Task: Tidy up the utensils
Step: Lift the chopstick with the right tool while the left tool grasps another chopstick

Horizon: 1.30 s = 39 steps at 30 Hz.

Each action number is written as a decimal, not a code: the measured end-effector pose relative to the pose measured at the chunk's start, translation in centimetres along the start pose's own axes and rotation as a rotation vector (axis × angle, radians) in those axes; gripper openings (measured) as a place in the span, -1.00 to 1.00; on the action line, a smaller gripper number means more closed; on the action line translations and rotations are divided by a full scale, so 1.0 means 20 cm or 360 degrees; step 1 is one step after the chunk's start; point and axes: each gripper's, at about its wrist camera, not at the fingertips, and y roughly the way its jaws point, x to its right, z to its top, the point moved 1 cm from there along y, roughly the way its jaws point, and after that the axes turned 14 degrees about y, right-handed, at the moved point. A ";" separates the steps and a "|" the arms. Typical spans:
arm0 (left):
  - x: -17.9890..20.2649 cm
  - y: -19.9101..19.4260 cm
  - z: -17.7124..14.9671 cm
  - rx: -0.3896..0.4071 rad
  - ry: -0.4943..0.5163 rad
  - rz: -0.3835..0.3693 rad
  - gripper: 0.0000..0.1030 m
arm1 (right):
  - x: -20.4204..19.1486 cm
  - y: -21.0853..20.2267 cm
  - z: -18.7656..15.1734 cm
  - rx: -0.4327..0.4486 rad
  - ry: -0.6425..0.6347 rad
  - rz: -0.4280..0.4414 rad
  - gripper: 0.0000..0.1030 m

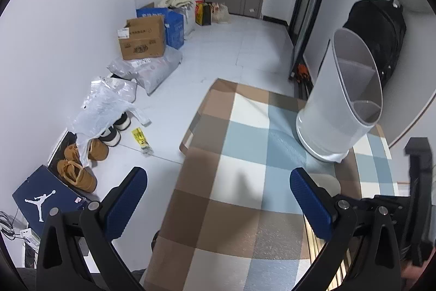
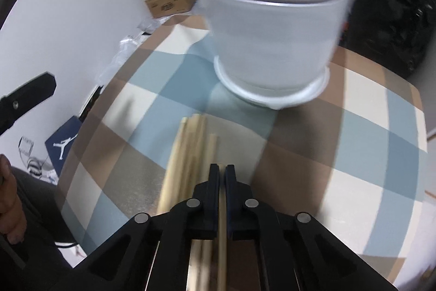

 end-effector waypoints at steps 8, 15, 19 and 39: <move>0.17 0.07 -0.02 -0.0135 0.0143 -0.0168 0.80 | 0.08 -0.14 0.04 0.0165 0.0152 0.0113 -0.94; 0.30 0.13 -0.04 -0.0272 0.0185 -0.0288 0.80 | 0.19 -0.37 0.07 0.0384 0.0249 0.0245 -0.95; 0.34 0.19 -0.03 -0.0361 0.0135 -0.0337 0.60 | 0.19 -0.45 0.07 0.0501 0.0266 0.0282 -0.95; 0.34 0.28 -0.03 -0.0397 -0.0010 -0.0217 -0.81 | 0.37 -0.76 0.01 0.0695 0.0301 0.0381 -0.95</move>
